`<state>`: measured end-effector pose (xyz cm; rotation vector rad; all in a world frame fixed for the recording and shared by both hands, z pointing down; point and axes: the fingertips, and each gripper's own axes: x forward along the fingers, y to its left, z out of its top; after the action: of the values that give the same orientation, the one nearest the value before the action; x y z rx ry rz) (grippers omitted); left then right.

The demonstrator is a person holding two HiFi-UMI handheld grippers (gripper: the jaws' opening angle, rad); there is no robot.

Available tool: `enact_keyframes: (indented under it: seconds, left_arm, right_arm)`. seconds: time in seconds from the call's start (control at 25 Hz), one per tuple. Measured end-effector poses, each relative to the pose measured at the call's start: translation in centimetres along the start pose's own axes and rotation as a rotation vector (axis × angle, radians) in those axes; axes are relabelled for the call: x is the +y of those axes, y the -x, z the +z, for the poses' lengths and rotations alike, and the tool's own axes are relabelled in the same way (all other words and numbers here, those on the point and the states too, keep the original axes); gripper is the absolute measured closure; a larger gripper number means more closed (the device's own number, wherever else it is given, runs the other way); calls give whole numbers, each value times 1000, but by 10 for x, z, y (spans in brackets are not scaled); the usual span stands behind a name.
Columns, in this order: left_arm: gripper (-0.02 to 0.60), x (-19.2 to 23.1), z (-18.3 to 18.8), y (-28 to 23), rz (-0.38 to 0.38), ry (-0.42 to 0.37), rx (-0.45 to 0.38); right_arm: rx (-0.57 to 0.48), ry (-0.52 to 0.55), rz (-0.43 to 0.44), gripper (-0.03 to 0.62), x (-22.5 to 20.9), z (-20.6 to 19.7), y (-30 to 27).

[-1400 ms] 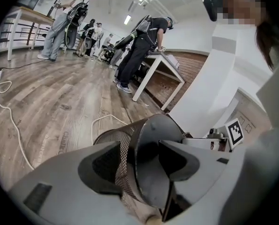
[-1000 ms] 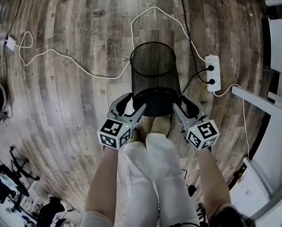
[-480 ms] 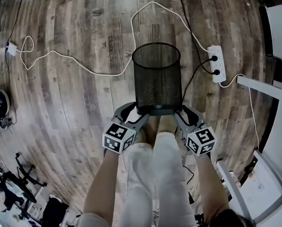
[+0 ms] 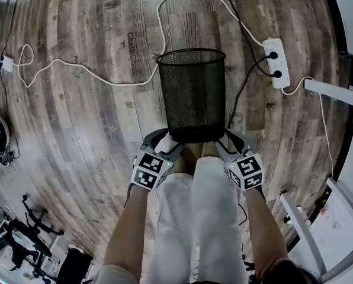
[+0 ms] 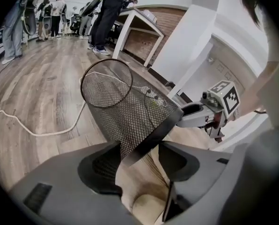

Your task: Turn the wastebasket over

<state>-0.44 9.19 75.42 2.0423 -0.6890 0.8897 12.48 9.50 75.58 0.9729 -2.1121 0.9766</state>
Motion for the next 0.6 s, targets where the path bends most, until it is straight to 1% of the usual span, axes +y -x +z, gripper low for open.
enact_keyframes:
  seconds: [0.12,0.24,0.52,0.6]
  left_arm:
    - [334,6,-16,-13,10,-38,44]
    - [334,13,-22,-23,24,-63,65]
    - [339,24,-35,-38,32,-30,84]
    - [339,23,-39,-42,27,4,98]
  right_arm:
    - [33,24,3,428,-2,-14,-11]
    - [52,43,5,427,-7,-21,-22]
    - [84,62,15,425,-13,-34,-40]
    - [100,60,17,425,-15,-38,-44]
